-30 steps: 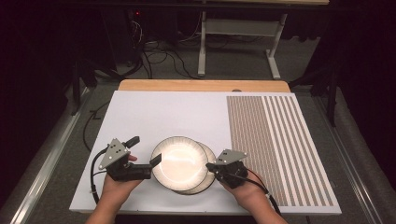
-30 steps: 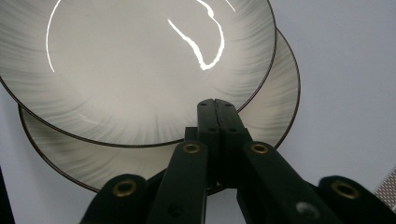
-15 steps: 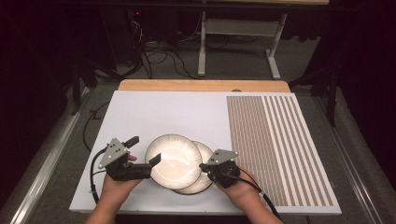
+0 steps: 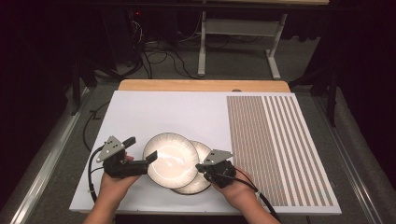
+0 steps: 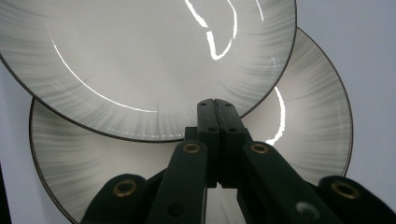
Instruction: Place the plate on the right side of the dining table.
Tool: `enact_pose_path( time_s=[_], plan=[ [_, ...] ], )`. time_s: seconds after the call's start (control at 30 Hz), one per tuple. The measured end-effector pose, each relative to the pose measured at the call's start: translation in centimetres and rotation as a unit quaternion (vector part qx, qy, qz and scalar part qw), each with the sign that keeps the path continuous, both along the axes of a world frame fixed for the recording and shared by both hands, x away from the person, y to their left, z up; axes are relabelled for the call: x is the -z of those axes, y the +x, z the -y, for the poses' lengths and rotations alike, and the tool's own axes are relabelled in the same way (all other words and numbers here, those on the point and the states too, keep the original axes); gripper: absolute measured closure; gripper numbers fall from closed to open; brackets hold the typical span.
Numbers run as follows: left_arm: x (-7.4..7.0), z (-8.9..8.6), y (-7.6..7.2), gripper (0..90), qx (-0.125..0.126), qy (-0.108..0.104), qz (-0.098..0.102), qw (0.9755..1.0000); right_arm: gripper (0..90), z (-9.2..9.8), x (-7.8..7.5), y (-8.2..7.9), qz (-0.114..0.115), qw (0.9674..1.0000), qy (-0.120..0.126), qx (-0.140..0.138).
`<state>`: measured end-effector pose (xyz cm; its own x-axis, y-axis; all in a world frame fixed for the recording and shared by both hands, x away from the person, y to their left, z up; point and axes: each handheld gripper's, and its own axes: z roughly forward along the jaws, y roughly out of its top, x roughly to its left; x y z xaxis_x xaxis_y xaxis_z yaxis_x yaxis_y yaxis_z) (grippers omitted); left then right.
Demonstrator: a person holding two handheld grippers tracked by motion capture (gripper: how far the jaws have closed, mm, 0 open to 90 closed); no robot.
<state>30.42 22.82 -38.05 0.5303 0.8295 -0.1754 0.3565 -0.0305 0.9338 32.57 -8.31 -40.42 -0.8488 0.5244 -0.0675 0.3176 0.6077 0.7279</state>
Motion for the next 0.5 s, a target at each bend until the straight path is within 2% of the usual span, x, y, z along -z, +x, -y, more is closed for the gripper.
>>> enact_pose_path(
  time_s=[0.3, 0.4, 0.5],
  plan=[
    [0.9, 0.3, 0.8, 3.6, 0.006, 0.009, -0.059, 0.9982, 90.0, 0.0, 0.1, 0.0, 0.005, 1.0000, -0.005, -0.002],
    [1.1, 0.3, 1.0, 5.0, 0.013, 0.008, -0.076, 0.9970, 90.0, 0.0, 0.1, 0.0, 0.004, 1.0000, -0.005, -0.001],
    [1.3, 0.4, 1.2, 5.1, 0.015, 0.017, -0.096, 0.9952, 90.0, 0.0, 0.1, 0.0, 0.005, 1.0000, -0.005, 0.000]
  ],
)
